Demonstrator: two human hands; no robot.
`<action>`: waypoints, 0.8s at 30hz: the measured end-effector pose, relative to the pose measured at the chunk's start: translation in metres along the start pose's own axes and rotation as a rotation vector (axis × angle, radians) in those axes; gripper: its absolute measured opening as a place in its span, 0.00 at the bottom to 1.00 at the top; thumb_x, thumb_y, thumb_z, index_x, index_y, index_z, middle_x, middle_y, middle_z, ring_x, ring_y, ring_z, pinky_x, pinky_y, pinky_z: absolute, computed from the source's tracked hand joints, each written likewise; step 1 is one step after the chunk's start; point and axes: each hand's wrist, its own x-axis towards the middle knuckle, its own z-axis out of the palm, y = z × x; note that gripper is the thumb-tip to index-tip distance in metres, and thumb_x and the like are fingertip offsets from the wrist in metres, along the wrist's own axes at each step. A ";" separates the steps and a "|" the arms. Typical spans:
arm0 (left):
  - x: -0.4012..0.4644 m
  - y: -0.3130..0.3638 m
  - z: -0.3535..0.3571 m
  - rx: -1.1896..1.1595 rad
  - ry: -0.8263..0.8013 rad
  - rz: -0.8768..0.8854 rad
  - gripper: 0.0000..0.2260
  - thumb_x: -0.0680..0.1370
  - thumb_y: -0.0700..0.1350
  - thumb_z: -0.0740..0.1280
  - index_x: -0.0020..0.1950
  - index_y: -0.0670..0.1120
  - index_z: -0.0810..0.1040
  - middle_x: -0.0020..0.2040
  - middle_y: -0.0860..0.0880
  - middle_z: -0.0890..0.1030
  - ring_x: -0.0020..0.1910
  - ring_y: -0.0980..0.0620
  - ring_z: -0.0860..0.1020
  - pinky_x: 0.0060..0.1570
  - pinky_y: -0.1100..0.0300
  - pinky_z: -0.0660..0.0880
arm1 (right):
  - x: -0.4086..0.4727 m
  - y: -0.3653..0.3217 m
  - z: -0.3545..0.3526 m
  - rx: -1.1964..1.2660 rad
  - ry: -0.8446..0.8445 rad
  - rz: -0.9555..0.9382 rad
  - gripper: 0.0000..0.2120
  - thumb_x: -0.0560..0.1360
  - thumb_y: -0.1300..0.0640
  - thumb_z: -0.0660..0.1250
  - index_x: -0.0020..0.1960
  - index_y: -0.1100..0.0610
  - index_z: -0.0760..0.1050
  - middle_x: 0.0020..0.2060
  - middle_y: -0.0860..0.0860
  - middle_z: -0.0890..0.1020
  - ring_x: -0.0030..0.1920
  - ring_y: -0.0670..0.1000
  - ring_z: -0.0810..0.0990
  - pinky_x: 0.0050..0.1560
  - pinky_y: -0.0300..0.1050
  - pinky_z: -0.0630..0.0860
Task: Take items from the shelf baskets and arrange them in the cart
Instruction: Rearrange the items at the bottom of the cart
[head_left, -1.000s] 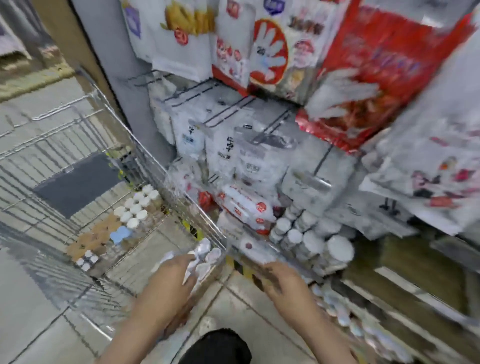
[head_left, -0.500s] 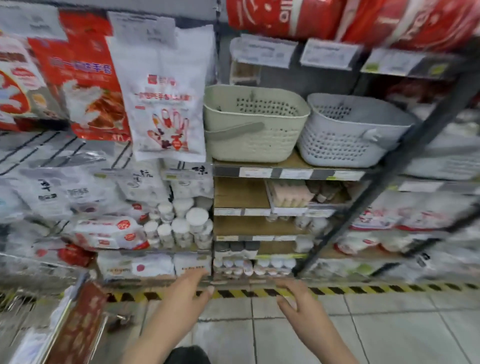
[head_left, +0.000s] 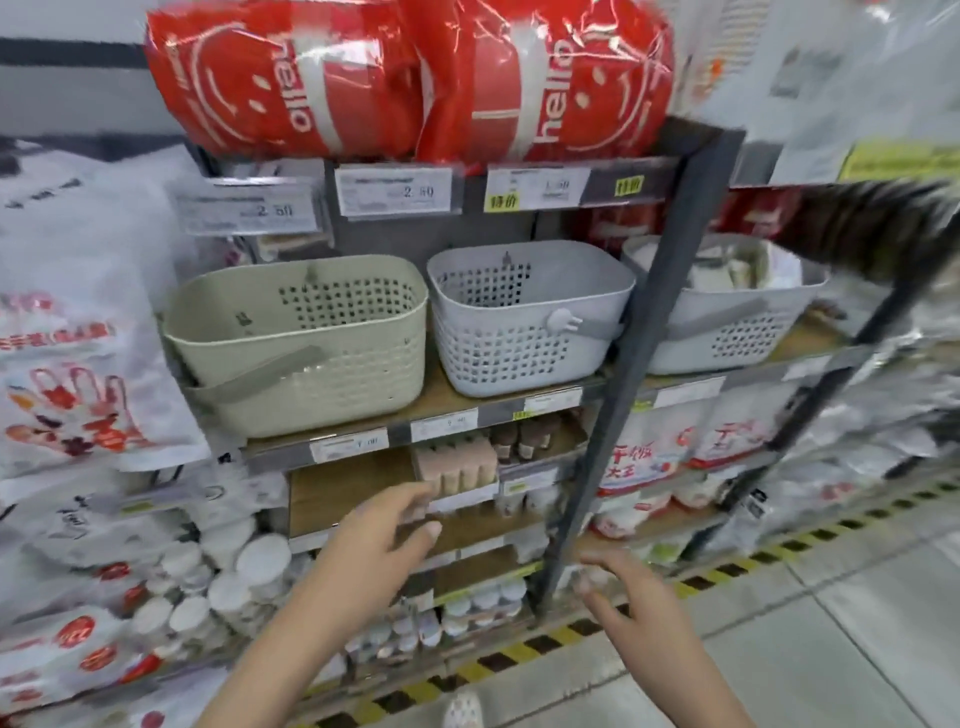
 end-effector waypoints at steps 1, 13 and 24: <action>0.020 0.007 -0.004 0.009 0.026 0.035 0.15 0.79 0.50 0.64 0.66 0.57 0.71 0.61 0.61 0.74 0.59 0.64 0.72 0.57 0.66 0.70 | 0.013 -0.004 -0.010 -0.001 0.029 -0.026 0.09 0.80 0.51 0.62 0.59 0.42 0.69 0.53 0.37 0.71 0.53 0.38 0.69 0.45 0.25 0.66; 0.188 0.067 -0.039 -0.097 0.400 0.317 0.11 0.76 0.50 0.62 0.58 0.60 0.73 0.50 0.66 0.78 0.53 0.70 0.75 0.50 0.73 0.69 | 0.140 -0.046 -0.097 0.099 0.303 -0.364 0.09 0.77 0.52 0.64 0.51 0.37 0.73 0.51 0.31 0.77 0.55 0.31 0.73 0.49 0.23 0.68; 0.277 0.091 -0.050 0.246 0.240 0.263 0.12 0.80 0.46 0.63 0.62 0.49 0.77 0.58 0.53 0.80 0.57 0.55 0.77 0.57 0.62 0.72 | 0.239 -0.093 -0.151 0.015 0.271 -0.572 0.09 0.77 0.57 0.64 0.54 0.48 0.78 0.50 0.37 0.79 0.52 0.36 0.76 0.49 0.24 0.69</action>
